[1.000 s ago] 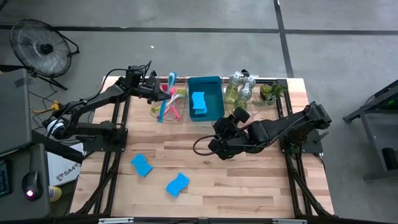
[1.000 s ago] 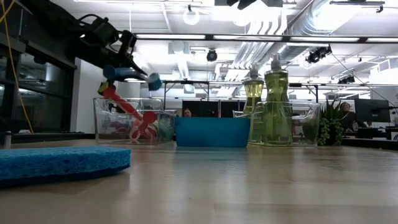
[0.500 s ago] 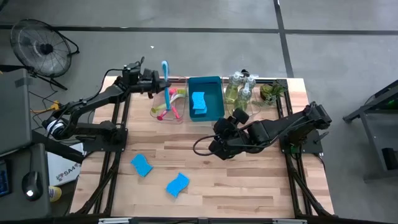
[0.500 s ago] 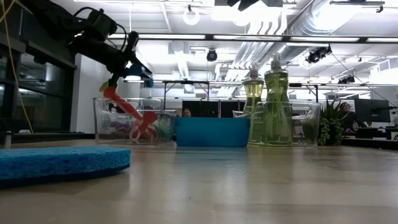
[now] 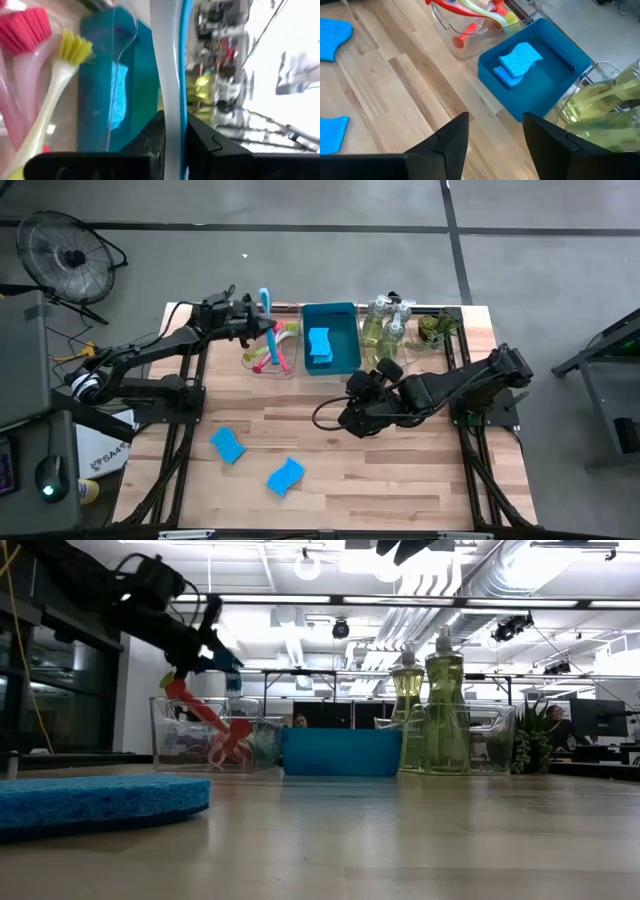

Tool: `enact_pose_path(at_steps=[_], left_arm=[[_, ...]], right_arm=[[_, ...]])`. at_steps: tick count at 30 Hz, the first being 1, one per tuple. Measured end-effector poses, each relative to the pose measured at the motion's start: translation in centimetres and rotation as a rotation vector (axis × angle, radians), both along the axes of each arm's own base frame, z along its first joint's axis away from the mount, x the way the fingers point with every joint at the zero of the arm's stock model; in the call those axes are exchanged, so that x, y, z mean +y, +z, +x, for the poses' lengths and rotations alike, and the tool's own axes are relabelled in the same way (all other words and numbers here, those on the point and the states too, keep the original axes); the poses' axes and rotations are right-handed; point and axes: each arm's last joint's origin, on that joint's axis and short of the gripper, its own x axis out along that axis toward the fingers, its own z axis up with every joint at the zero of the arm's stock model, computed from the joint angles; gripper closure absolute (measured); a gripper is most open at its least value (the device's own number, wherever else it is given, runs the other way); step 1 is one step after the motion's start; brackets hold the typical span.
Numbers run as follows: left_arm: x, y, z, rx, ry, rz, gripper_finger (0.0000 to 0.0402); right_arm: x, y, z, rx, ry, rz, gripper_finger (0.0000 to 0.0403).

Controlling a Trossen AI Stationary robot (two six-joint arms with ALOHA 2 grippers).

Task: Pick & Place Kitchen Sink Supplies
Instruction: Put the blue dish brush into the left transparent bin

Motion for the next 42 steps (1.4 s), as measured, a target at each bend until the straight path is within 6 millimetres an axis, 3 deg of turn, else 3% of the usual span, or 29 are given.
enact_pose_path(at_steps=[10, 17, 42], left_arm=[[-2.0, -1.0, -1.2, -0.004, 0.091, -0.058, 0.0361], [-1.9, -1.2, -1.2, 0.019, 0.104, -0.048, 0.0331], [-2.2, -1.3, -0.9, 0.044, 0.14, -0.032, 0.0346]], right_arm=[[0.6, 0.0, -0.2, -0.012, 0.0, 0.003, 0.0222], [0.6, 0.0, -0.2, -0.012, -0.001, 0.001, 0.0222], [0.5, 0.1, -0.2, -0.041, -0.03, -0.026, 0.0222]])
